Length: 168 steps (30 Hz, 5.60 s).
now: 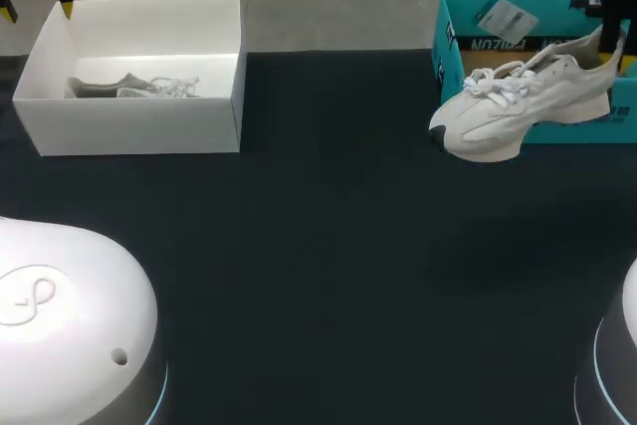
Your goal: Take the shoe out of the shoebox, open the shoe tongue, remove and reinsert the insole, then place the shoe into the shoebox
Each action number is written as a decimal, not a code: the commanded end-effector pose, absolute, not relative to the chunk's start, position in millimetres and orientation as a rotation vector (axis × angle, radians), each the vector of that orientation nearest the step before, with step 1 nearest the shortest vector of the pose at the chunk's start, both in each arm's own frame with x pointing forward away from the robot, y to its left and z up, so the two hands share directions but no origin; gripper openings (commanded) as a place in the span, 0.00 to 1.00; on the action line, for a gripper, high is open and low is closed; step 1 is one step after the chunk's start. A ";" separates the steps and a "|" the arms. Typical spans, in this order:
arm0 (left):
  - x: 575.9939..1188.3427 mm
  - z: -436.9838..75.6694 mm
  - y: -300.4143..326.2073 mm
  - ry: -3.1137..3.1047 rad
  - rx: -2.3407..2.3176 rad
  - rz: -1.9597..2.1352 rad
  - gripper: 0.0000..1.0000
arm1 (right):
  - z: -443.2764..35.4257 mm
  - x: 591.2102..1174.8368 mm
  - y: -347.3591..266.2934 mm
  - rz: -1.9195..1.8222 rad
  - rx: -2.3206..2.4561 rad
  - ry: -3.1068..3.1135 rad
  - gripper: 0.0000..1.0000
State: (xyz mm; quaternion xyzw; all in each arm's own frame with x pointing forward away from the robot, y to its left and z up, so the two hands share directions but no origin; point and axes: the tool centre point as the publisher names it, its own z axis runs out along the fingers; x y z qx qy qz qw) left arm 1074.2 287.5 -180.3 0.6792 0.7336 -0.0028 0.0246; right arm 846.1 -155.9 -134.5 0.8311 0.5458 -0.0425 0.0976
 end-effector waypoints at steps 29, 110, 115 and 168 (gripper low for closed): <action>1072.9 -180.1 287.3 2.270 2.100 -0.003 1.00 | -158.9 792.9 -89.6 -0.052 2.282 1.743 0.00; 1072.9 -180.1 287.3 2.270 2.100 -0.003 1.00 | -351.1 731.4 35.8 -0.078 2.395 1.533 0.00; 1072.9 -180.1 287.3 2.270 2.100 -0.003 1.00 | -363.4 728.7 39.7 -0.088 2.417 1.531 0.00; 1072.9 -180.1 287.3 2.270 2.100 -0.003 1.00 | -273.0 681.9 58.5 0.663 0.702 3.107 1.00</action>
